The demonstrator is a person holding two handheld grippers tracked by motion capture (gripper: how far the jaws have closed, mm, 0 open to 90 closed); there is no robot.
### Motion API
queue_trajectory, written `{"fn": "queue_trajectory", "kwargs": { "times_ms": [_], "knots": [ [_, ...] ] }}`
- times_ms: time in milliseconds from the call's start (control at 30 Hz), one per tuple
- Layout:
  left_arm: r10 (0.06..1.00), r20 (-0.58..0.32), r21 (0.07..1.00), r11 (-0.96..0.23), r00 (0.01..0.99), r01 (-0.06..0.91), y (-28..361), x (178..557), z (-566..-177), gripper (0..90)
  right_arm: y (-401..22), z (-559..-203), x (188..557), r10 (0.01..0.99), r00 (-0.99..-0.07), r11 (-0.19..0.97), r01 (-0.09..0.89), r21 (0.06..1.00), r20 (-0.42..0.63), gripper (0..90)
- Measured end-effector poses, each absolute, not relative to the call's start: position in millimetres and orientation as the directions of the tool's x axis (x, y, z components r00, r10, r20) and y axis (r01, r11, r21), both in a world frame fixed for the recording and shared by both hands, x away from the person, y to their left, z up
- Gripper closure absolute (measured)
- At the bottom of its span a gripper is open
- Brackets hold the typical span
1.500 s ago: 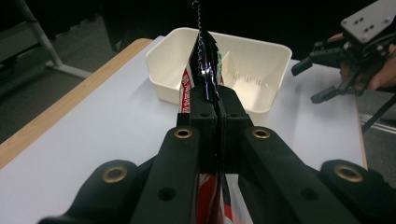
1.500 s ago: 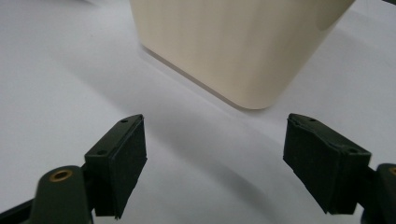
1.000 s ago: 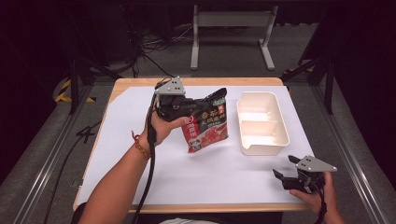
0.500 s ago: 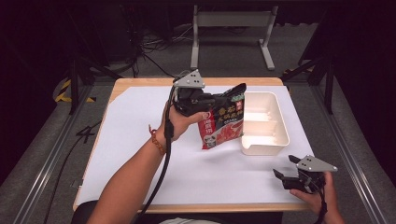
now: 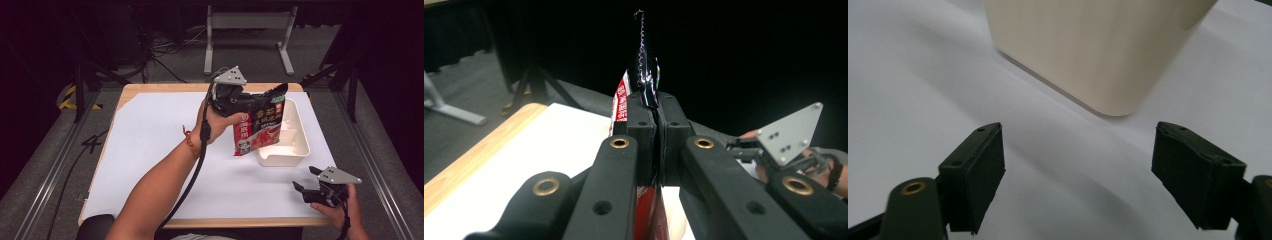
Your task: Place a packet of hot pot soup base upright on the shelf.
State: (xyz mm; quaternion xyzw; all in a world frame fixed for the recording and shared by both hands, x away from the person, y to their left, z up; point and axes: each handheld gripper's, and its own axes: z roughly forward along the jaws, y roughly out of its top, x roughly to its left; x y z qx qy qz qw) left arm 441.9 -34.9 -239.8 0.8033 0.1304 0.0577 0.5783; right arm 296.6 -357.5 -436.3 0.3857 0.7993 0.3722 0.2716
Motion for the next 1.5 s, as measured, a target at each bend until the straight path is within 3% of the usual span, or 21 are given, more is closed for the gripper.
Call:
{"fn": "queue_trajectory", "kwargs": {
  "times_ms": [1100,1500],
  "knots": [
    [0.223,-0.097,0.951,-0.268,0.970,0.157,-111.9,458.9,-277.7,86.4,-356.9,-437.9,297.3,0.814,-0.563,0.430,0.419,0.799,-0.143,20.8],
    [0.231,-0.109,0.936,-0.303,0.967,0.178,-115.5,462.6,-300.7,85.1,-356.2,-438.5,297.5,0.813,-0.564,0.432,0.421,0.798,-0.143,20.9]
  ]
}}
